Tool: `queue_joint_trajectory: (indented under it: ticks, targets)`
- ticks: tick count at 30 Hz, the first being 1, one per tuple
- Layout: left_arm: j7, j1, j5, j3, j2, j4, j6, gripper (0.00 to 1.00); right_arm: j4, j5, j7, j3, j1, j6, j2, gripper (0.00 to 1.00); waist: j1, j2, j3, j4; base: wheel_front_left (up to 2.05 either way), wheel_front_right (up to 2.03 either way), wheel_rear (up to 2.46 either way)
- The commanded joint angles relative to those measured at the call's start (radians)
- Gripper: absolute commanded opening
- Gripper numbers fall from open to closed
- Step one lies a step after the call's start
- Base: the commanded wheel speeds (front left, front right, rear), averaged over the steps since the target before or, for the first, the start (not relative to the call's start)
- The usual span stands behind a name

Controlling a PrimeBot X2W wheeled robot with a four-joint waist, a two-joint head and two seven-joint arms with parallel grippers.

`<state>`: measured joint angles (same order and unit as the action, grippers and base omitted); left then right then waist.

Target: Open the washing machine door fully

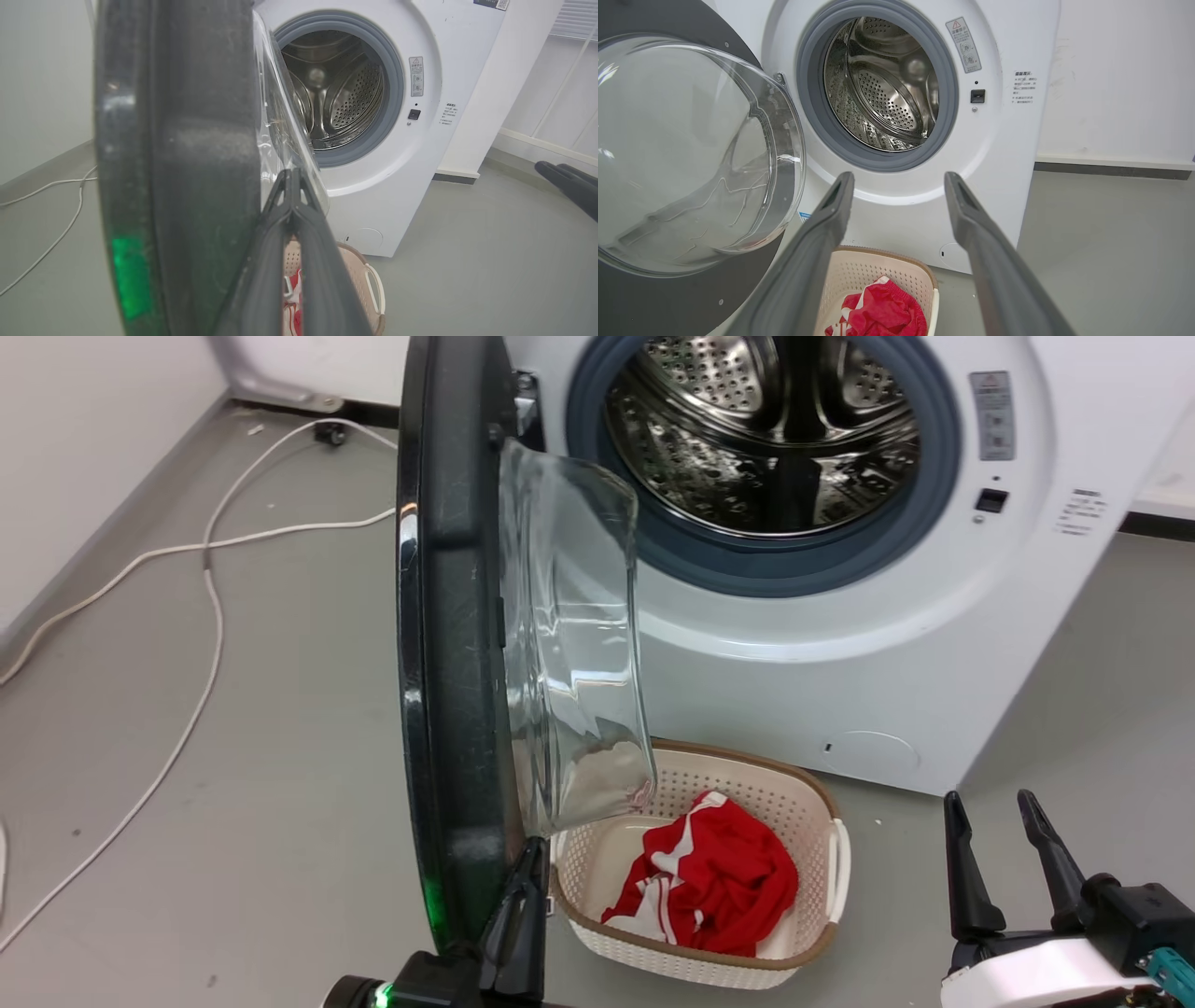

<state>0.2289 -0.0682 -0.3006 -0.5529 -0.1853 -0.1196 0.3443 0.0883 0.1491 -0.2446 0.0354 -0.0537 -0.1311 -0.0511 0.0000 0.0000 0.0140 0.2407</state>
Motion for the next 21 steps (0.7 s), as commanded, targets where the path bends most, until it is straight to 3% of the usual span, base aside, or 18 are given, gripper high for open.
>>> queue_joint_trajectory:
  ticks: [1,10,21]
  targets:
    - [0.005,-0.006,0.007,0.015,-0.012,-0.004,0.01,0.0,-0.005,0.001,0.002,0.001,-0.012,0.001,0.002,1.0,0.0,0.0,0.006,0.023,0.0,0.0,0.0]
    - [0.016,-0.016,-0.004,0.062,-0.026,-0.033,0.039,0.0,-0.012,-0.001,-0.001,0.008,0.003,0.001,0.001,1.0,0.0,0.0,0.029,0.093,0.0,0.0,0.0]
    - [0.032,-0.03,-0.026,0.176,-0.052,-0.052,0.083,0.0,-0.013,-0.004,0.001,0.013,0.022,0.001,0.001,1.0,0.0,0.0,0.059,0.095,0.0,0.0,0.0]
